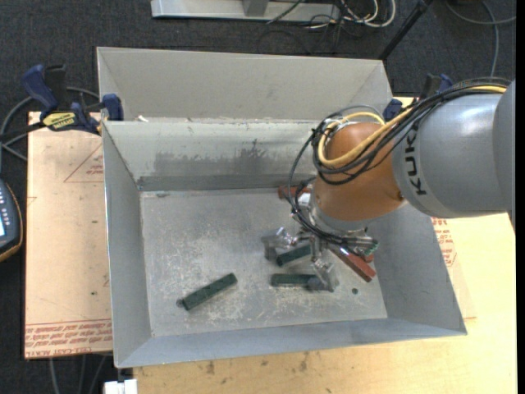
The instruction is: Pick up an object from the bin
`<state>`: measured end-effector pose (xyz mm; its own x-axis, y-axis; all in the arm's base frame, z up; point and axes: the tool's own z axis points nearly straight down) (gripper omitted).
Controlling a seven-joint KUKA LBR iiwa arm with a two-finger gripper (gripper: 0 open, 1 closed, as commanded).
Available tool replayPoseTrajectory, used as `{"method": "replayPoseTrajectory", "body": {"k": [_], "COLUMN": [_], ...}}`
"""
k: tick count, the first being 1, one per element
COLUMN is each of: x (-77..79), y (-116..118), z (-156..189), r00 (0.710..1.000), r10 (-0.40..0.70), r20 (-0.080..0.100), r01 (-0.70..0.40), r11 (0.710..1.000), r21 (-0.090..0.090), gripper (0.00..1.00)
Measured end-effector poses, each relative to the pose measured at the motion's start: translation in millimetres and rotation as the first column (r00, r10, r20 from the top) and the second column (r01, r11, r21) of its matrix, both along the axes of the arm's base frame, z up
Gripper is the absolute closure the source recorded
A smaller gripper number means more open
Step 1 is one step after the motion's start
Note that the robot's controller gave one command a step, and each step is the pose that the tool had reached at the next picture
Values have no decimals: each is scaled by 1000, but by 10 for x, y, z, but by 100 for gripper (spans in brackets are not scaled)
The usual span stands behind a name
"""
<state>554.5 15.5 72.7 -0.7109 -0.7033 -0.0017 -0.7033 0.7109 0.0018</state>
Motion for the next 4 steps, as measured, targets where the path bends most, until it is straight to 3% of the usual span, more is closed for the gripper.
{"method": "replayPoseTrajectory", "body": {"k": [1, 2, 3, 4], "x": [14, 114, 91, -254], "y": [-18, 158, 150, -3], "z": [13, 842, 796, -74], "r00": [1000, 999, 999, 998], "r10": [-3, 44, 43, 64], "r20": [4, 12, 2, -8], "r01": [3, -44, -43, -64], "r11": [1000, 999, 999, 998], "r21": [-1, 0, 0, 0], "gripper": [100, 100, 0, 0]}}
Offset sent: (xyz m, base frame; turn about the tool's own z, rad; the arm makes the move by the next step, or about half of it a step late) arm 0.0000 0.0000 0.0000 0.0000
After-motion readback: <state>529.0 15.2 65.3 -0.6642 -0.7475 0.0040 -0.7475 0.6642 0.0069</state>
